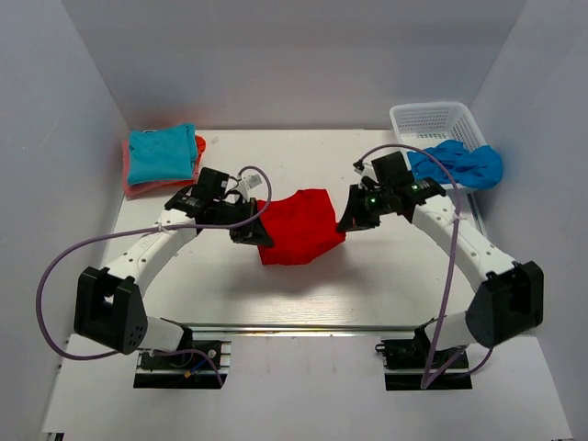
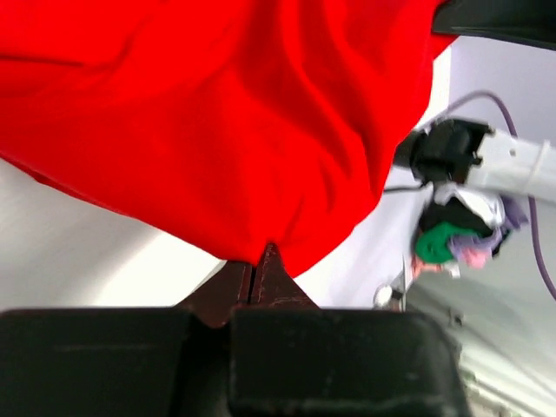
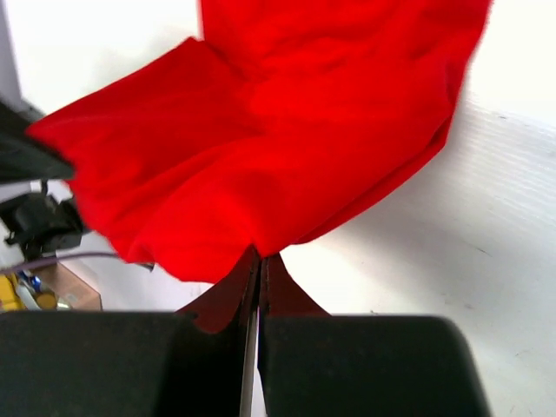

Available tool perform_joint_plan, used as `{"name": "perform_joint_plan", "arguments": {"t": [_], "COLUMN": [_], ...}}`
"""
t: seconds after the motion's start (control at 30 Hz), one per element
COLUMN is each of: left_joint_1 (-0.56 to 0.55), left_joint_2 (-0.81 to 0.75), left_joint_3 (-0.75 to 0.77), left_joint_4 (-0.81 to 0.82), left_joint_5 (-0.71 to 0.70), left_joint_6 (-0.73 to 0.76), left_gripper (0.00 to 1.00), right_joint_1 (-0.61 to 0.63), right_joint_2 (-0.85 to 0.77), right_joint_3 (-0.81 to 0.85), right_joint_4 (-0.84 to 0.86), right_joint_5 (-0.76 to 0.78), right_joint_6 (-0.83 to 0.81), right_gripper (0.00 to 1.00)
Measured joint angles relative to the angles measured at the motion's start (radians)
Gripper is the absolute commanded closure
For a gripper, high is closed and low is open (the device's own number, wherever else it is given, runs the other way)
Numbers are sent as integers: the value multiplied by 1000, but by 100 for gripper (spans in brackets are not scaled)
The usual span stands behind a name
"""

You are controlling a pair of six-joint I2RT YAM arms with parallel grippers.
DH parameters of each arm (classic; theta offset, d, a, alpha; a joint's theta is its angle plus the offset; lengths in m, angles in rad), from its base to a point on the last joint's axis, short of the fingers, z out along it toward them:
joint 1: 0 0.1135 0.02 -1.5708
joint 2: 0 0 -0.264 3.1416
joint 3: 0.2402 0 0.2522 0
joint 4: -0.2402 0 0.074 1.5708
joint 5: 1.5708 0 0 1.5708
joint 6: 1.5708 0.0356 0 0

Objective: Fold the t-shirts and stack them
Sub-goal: Fold the long partially folded tshirt into a neat square

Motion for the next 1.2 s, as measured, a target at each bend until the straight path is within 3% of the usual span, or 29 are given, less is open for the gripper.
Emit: {"name": "perform_joint_plan", "arguments": {"t": [0.4, 0.8, 1.2], "left_joint_1": [57, 138, 194], "left_joint_2": [74, 227, 441], "left_joint_3": [108, 92, 174], "left_joint_4": [28, 266, 407], "left_joint_5": [-212, -231, -143], "left_joint_6": [-96, -185, -212], "left_gripper": [100, 100, 100], "right_joint_1": [-67, -91, -109], "right_joint_2": [211, 469, 648], "right_joint_3": [122, 354, 525], "right_joint_4": [14, 88, 209], "right_joint_5": [21, 14, -61], "right_joint_6": [39, 53, 45], "right_gripper": [100, 100, 100]}}
